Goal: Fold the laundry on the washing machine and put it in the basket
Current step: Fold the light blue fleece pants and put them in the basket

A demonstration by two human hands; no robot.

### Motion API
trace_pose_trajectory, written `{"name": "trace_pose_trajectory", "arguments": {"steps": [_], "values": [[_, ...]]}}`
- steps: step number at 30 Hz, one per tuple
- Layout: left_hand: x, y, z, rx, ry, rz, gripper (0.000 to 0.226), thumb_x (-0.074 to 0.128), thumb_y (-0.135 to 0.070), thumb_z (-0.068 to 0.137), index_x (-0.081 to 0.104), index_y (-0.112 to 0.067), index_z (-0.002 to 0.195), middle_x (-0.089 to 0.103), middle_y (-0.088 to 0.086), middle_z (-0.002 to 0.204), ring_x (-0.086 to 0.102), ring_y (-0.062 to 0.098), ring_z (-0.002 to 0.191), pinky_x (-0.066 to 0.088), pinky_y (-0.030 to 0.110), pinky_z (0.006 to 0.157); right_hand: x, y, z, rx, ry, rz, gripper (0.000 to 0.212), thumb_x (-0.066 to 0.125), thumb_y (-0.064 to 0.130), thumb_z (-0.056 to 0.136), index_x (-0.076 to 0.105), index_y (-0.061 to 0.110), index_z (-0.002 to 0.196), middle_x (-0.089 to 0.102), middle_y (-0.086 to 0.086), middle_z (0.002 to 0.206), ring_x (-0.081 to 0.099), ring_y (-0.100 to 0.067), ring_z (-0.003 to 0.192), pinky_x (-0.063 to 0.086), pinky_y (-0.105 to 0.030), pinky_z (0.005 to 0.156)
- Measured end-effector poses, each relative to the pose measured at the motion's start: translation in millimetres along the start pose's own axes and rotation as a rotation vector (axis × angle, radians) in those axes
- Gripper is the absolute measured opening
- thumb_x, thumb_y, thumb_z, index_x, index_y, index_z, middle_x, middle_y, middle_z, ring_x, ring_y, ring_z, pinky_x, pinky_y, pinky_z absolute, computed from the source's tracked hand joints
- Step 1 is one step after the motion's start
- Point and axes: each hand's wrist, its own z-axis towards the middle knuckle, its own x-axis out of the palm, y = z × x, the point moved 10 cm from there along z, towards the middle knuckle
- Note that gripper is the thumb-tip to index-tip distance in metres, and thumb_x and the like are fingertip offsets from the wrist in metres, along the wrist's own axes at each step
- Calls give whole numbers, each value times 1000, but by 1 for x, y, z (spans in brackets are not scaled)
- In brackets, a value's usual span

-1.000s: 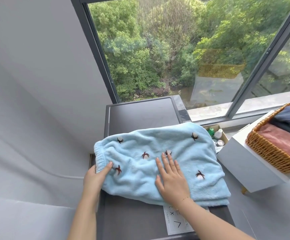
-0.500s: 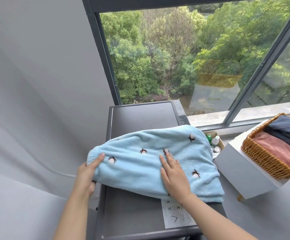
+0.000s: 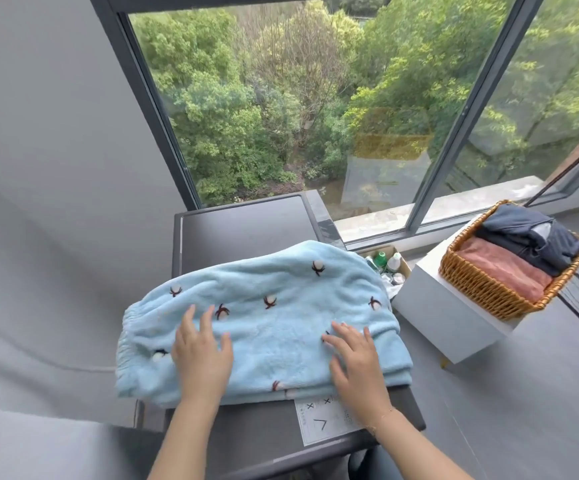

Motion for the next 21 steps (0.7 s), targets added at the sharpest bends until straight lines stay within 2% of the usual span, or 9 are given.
{"name": "trace_pose_trajectory", "arguments": {"steps": [2,4,6,8,10,13,15,19,21], "values": [[41,-32,-9,128,142,41,45,63,-33,82,62,-16,124,45,17,143,48,38,125,38,55,100,-29,-22,-11,119,-174,58,34,36,18,76,66,19,91,62,4,110,50,-15,109,24,-30,107],[64,-30,-13,110,228,99,56,38,-50,86,58,-24,131,37,13,151,41,32,134,28,51,110,-51,-51,-21,283,-272,122,24,38,14,74,60,23,79,58,8,92,50,-17,92,32,-29,88],[74,-23,-15,91,245,154,66,19,-55,87,44,-30,142,26,8,157,27,24,143,14,45,116,-64,-85,-29,456,-296,150,17,48,7,78,57,22,76,55,7,85,49,-18,84,37,-34,81],[81,-23,-14,76,292,192,59,19,-51,94,26,-34,150,9,4,161,10,20,148,3,44,118,-68,-119,-34,629,-241,206,12,52,10,84,60,17,79,56,2,87,53,-21,83,42,-39,80],[82,-27,-15,0,324,186,55,28,-39,100,15,-33,152,-3,3,162,-3,18,149,-1,46,117,-59,-149,-41,819,-147,343,7,56,13,86,62,13,89,59,-5,98,56,-20,86,42,-34,78],[79,-70,-24,-29,302,70,54,42,-26,96,28,-25,149,3,4,161,-1,18,148,0,49,116,-37,-172,-53,1025,-64,679,16,65,22,83,60,7,87,63,-5,95,55,-16,82,41,-27,68],[90,-108,-36,58,323,1,51,42,-28,97,31,-27,147,4,1,161,-1,15,148,-2,47,117,-23,-167,-54,1066,32,792,19,66,25,85,59,8,80,59,-3,81,52,-14,75,39,-24,63],[125,-141,-62,213,371,76,52,28,-42,98,29,-32,149,5,2,162,2,18,149,-2,53,116,-22,-160,-44,995,120,715,25,53,18,96,57,13,72,56,1,72,49,-10,68,39,-23,59],[127,-137,-69,240,357,72,62,19,-50,90,39,-30,145,18,4,159,13,21,148,4,55,115,-42,-158,-40,924,16,763,28,47,19,100,51,14,72,49,1,74,44,-10,69,37,-24,64]]}}
